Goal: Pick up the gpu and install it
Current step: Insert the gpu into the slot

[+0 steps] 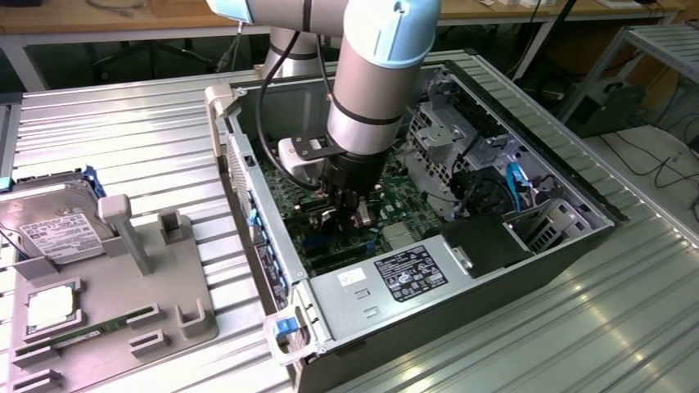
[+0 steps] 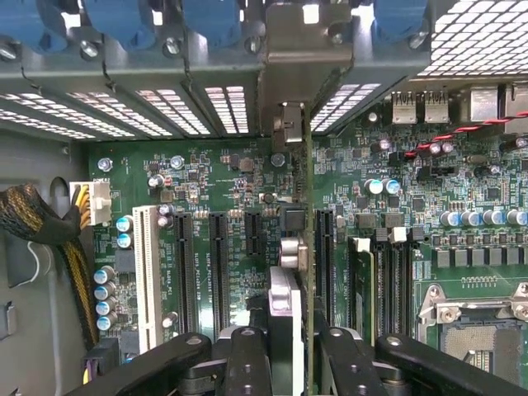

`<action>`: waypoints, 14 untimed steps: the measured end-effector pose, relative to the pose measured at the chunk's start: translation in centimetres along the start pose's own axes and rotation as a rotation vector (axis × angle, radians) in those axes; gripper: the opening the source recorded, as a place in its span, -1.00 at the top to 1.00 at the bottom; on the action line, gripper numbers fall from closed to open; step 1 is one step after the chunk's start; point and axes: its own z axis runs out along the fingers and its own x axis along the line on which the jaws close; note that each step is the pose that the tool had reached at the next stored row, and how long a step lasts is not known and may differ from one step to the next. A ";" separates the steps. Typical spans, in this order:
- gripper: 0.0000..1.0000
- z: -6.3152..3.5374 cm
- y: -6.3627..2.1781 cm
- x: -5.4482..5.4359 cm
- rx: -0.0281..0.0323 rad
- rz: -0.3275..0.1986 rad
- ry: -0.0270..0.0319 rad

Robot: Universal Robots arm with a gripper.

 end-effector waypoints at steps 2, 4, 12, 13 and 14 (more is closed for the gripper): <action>0.44 0.00 0.00 0.0 -0.0001 -0.002 0.0001; 0.44 -0.01 0.00 0.0 -0.0001 -0.004 0.0003; 0.44 0.06 0.00 0.0 -0.0001 -0.007 0.0004; 0.44 0.07 0.00 0.0 -0.0001 -0.008 0.0004; 0.44 0.08 -0.01 0.0 -0.0001 -0.009 0.0004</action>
